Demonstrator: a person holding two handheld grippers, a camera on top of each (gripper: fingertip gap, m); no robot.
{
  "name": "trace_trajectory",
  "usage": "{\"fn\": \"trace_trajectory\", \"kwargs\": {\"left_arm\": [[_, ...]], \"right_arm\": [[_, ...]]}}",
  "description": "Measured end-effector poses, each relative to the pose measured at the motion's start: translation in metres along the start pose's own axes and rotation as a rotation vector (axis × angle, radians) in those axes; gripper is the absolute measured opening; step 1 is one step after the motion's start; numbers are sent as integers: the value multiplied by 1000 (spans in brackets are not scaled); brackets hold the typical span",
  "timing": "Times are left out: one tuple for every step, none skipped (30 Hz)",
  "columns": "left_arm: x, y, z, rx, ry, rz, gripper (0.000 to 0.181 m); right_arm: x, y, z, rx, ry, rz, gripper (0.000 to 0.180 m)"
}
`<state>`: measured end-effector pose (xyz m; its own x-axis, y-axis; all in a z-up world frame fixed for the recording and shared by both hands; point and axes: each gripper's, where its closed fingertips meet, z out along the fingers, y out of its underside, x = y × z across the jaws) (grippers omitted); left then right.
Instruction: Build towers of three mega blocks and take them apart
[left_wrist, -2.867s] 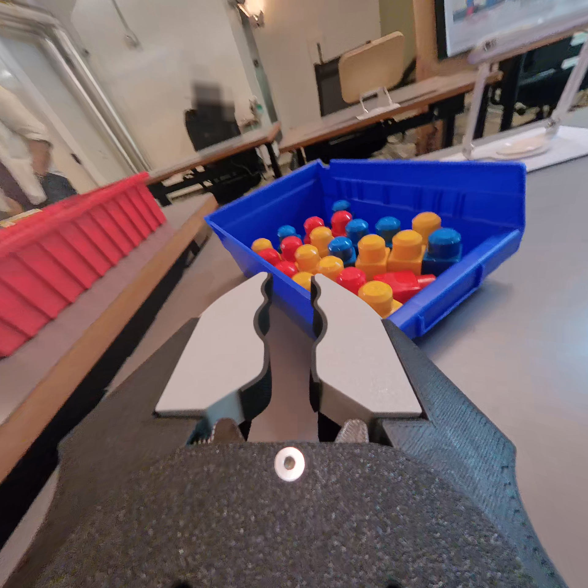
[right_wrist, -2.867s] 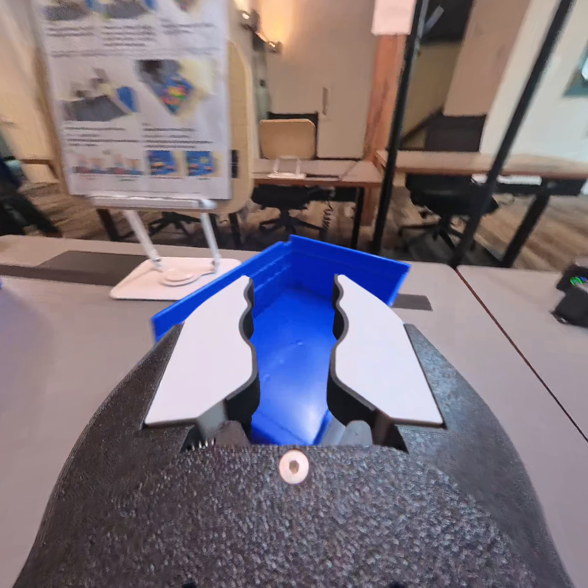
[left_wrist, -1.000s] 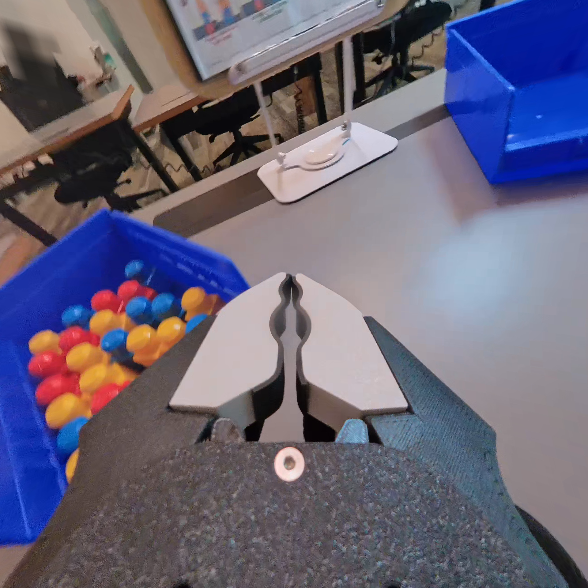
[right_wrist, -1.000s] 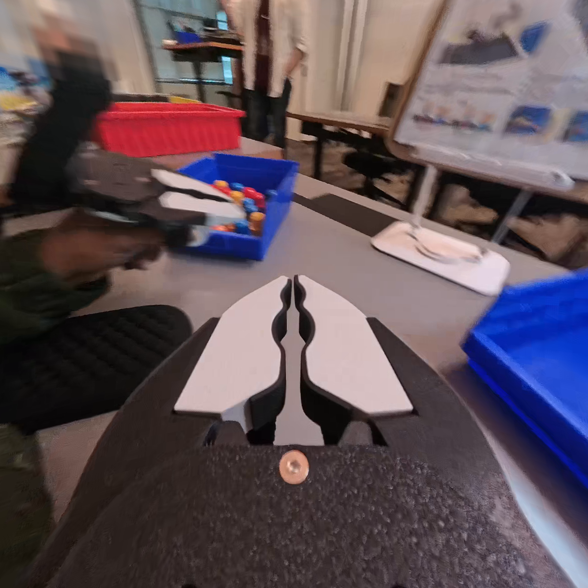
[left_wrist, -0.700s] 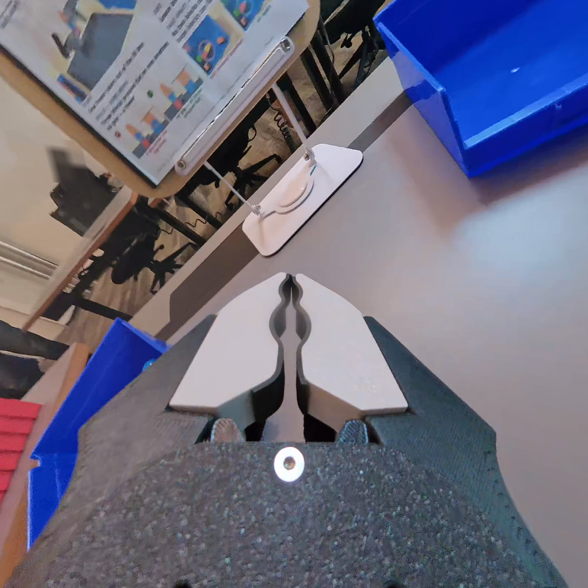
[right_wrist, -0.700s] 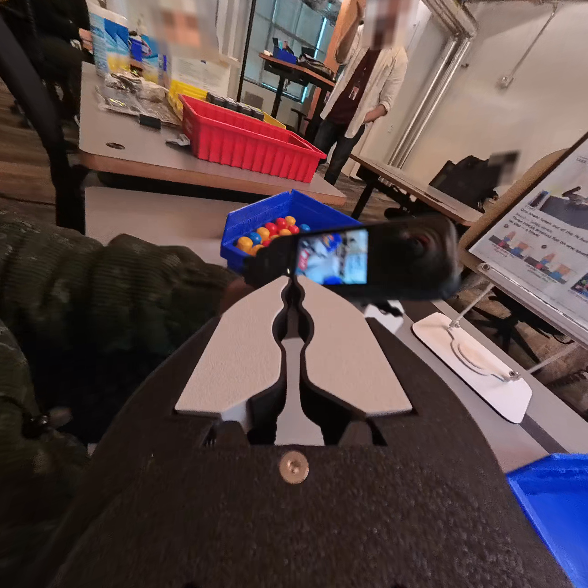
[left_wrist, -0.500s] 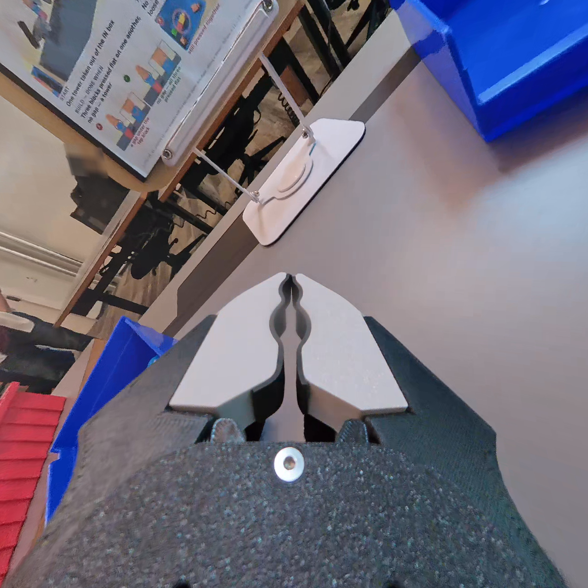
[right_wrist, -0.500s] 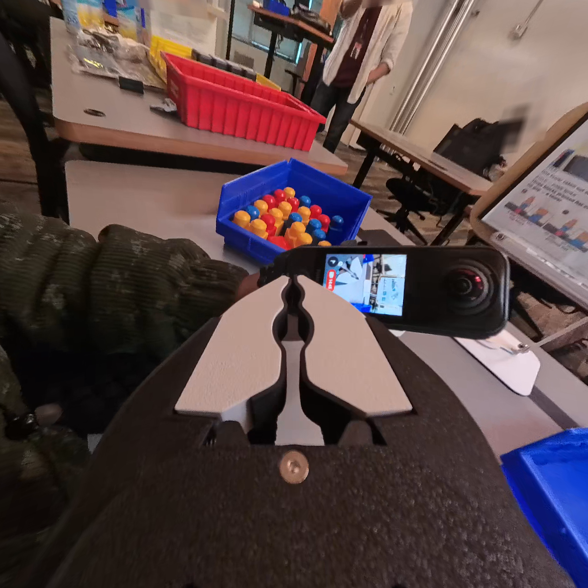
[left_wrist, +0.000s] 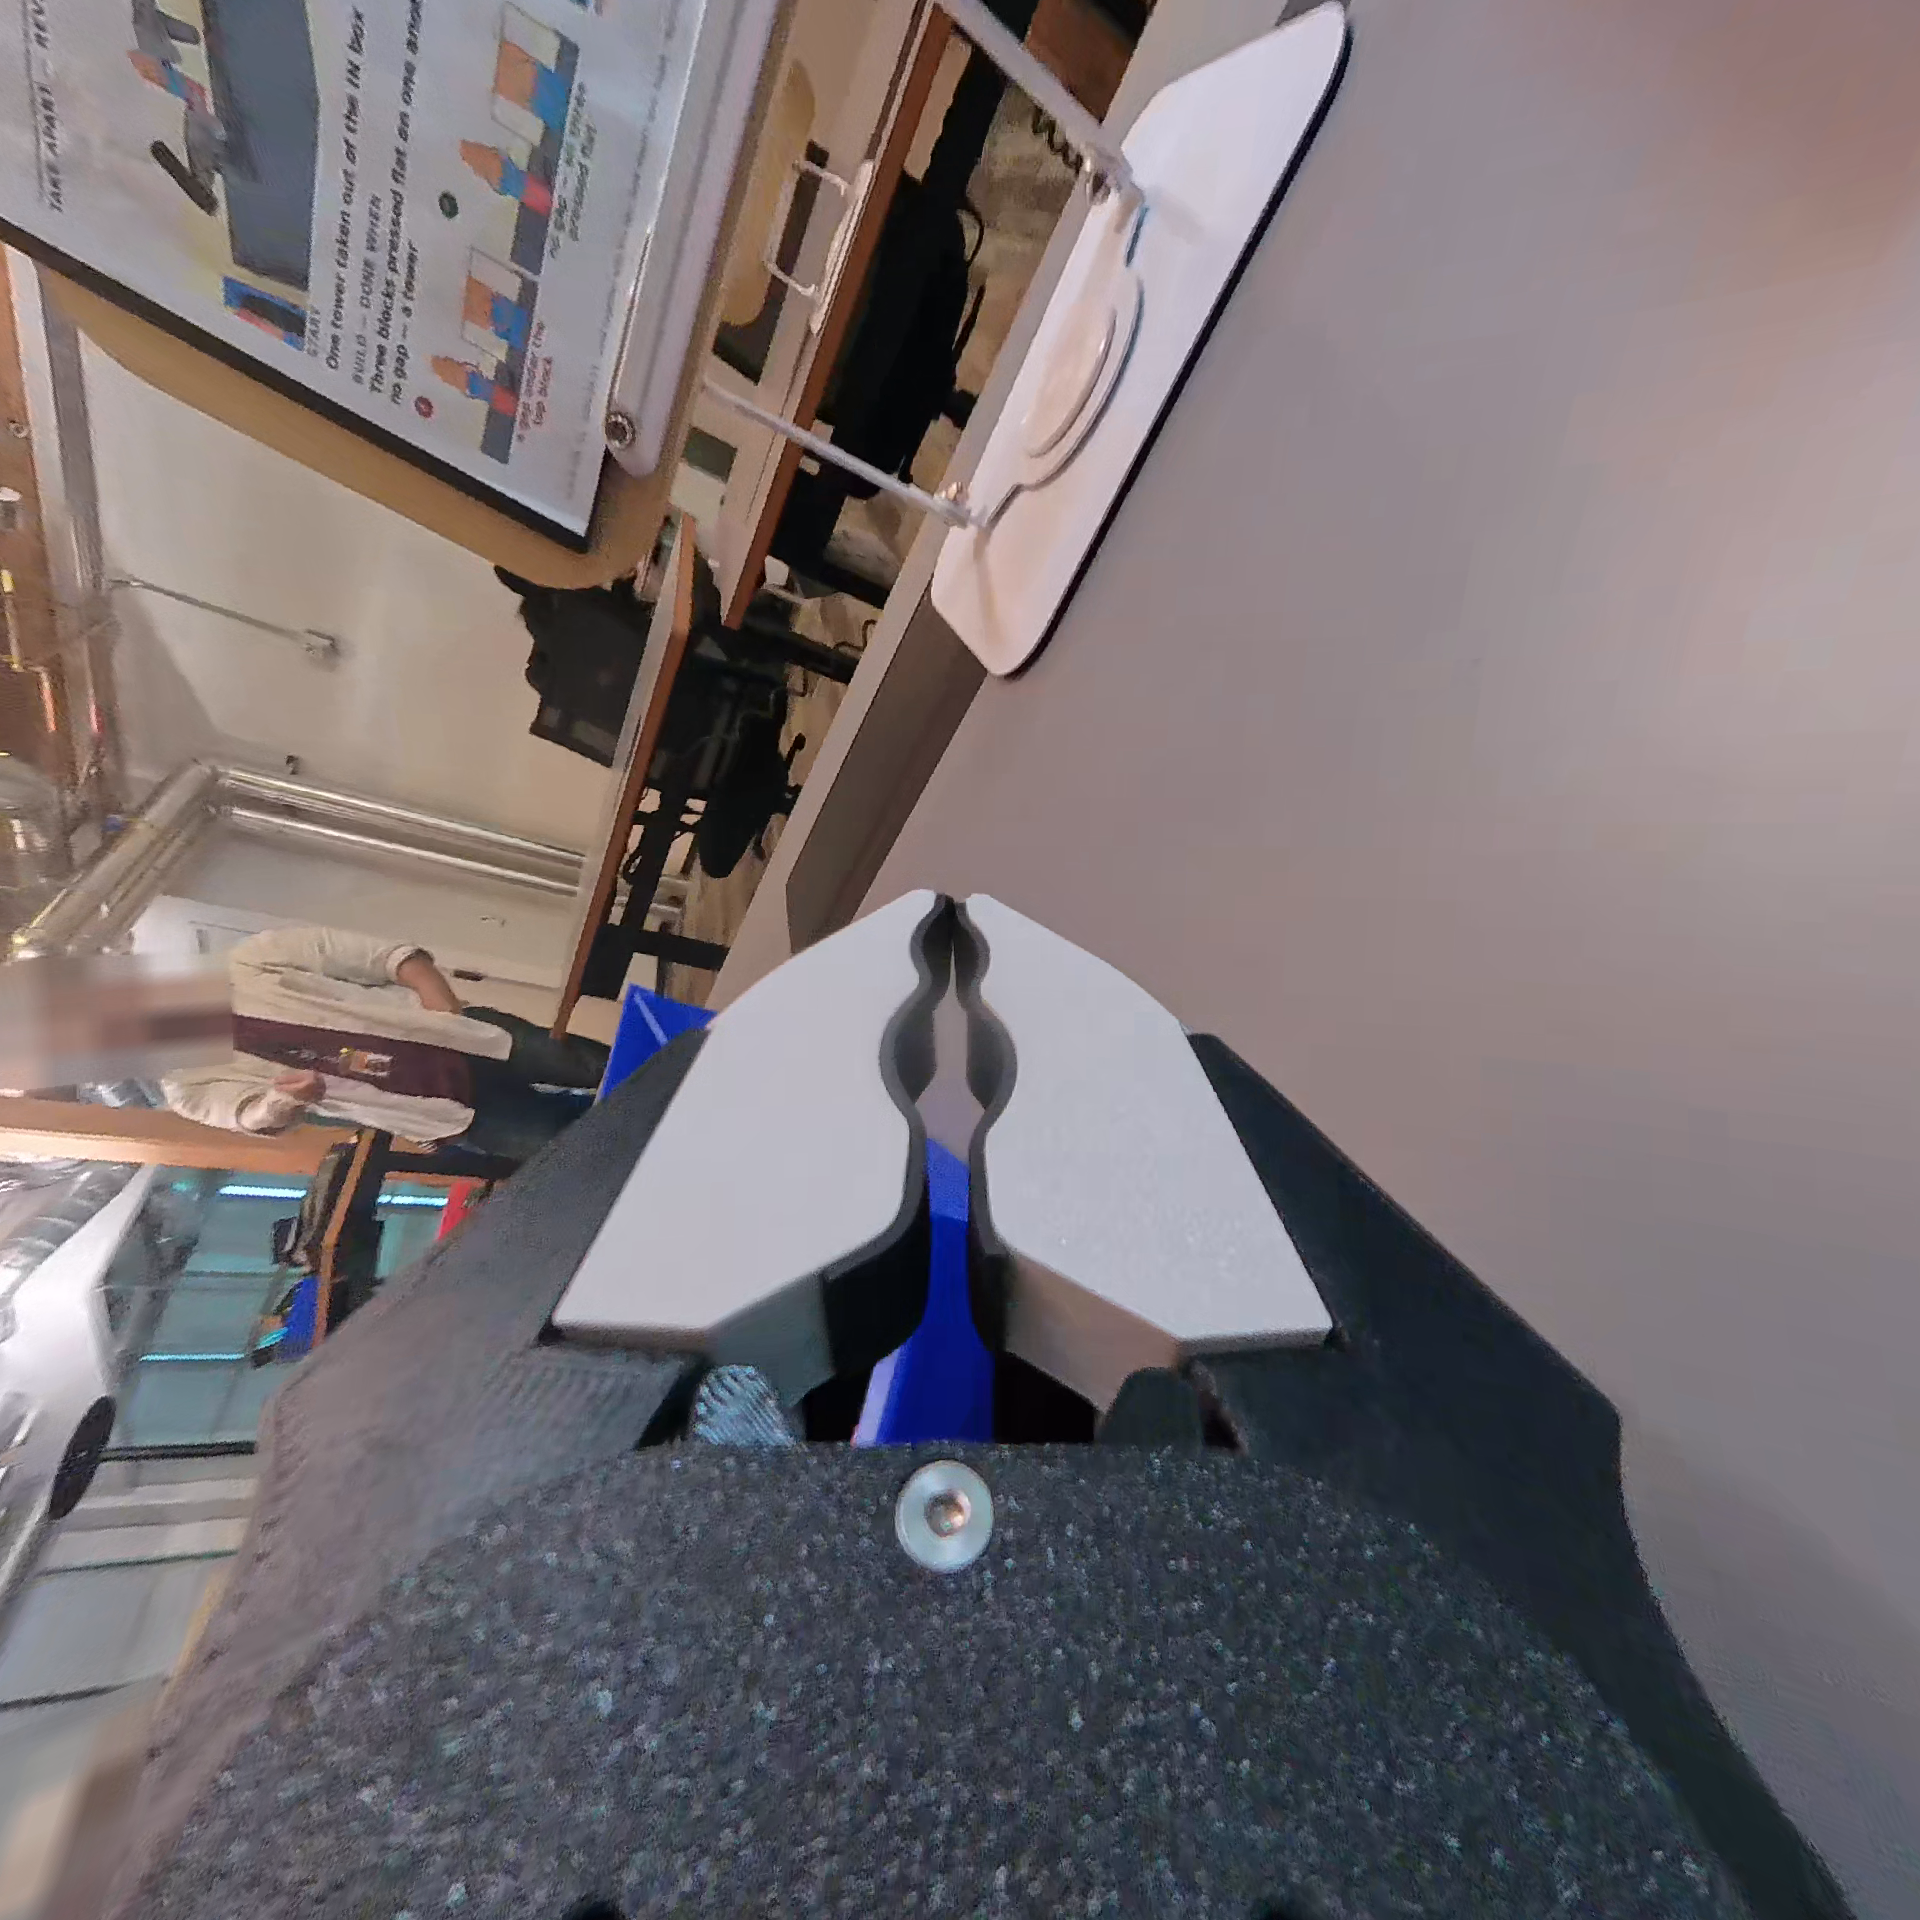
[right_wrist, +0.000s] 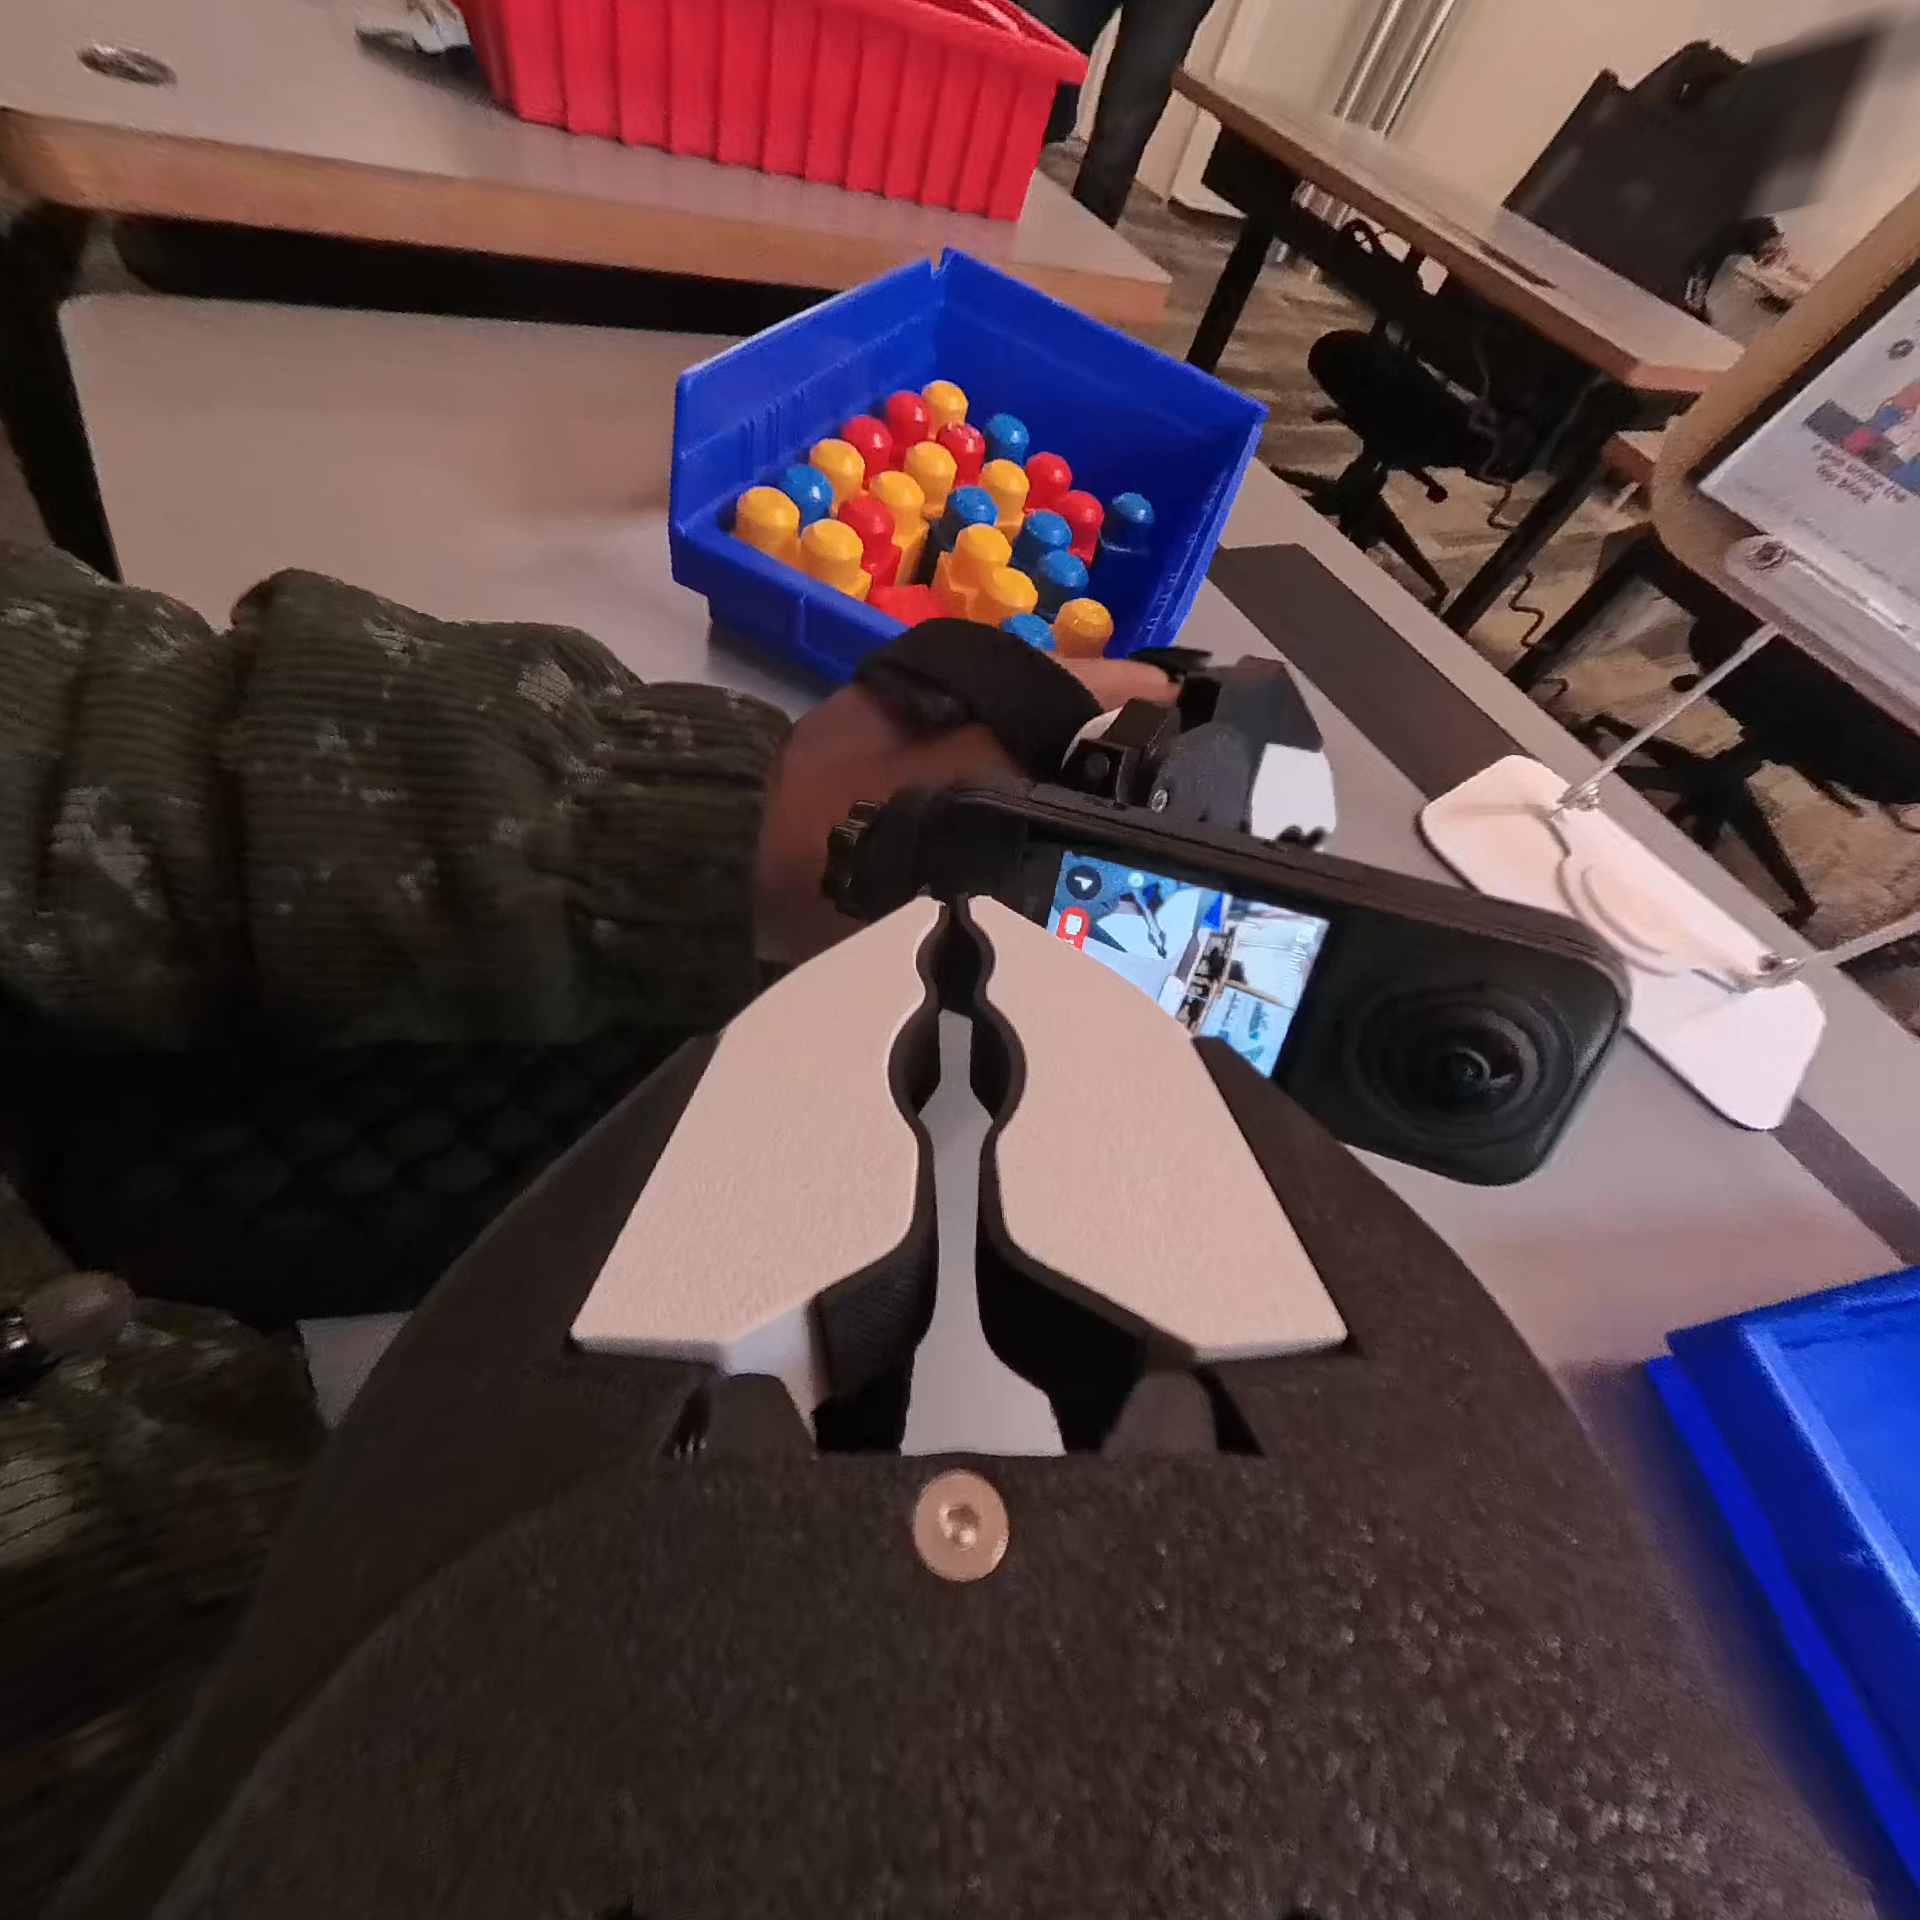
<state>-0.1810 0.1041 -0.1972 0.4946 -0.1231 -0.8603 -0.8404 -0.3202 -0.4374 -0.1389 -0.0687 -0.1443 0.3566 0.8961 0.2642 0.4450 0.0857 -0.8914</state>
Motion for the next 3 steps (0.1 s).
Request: {"fn": "trace_trajectory", "kwargs": {"left_arm": [[2,4,1,-15,11,4,0],[5,6,1,-31,36,-16,0],[6,5,0,-36,59,-40,0]], "right_arm": [[0,1,1,9,-21,20,0],[1,0,1,33,-40,32,0],[1,-3,-1,61,-53,52,0]]}}
